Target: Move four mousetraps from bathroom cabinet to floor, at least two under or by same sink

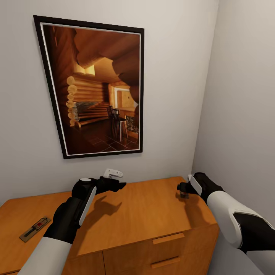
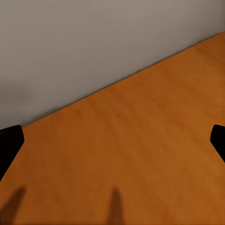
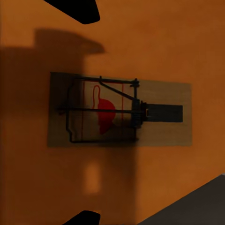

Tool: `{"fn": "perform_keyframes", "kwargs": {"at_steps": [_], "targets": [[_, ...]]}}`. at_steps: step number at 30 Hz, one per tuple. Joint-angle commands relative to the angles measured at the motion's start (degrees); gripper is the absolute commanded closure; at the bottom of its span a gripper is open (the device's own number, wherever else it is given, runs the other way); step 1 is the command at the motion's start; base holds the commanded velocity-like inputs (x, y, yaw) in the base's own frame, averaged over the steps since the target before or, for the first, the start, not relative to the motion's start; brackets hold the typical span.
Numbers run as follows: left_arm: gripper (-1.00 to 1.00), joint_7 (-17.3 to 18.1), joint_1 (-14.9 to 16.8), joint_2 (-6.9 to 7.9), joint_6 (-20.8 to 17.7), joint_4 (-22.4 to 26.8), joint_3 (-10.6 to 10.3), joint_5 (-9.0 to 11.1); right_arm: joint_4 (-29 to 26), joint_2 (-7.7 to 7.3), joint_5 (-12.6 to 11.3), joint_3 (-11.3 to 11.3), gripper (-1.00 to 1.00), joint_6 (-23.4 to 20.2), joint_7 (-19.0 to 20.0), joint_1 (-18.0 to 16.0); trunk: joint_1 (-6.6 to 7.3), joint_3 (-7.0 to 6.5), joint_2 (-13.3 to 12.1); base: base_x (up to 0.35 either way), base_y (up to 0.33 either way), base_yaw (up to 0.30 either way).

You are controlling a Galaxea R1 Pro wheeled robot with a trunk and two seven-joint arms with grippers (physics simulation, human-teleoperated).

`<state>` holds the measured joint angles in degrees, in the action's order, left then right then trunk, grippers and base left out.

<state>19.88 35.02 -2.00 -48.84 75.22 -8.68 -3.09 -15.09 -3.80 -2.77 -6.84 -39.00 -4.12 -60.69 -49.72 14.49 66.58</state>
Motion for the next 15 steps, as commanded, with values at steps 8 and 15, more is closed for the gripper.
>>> {"fn": "perform_keyframes", "kwargs": {"at_steps": [8,15], "targets": [[-1.00,0.33,0.05,-0.02,-0.21,0.10,0.05,-0.39,0.33,0.02,-0.31,-0.27,-1.00,0.02,-0.36,-0.04,0.00,0.08,0.05,0.000,0.000,0.000],[-1.00,0.33,0.03,-0.02,-0.20,0.08,0.04,-0.37,0.39,0.09,-0.31,-0.27,-1.00,0.06,-0.36,-0.04,0.00,0.08,0.05,0.000,0.000,0.000]]}}
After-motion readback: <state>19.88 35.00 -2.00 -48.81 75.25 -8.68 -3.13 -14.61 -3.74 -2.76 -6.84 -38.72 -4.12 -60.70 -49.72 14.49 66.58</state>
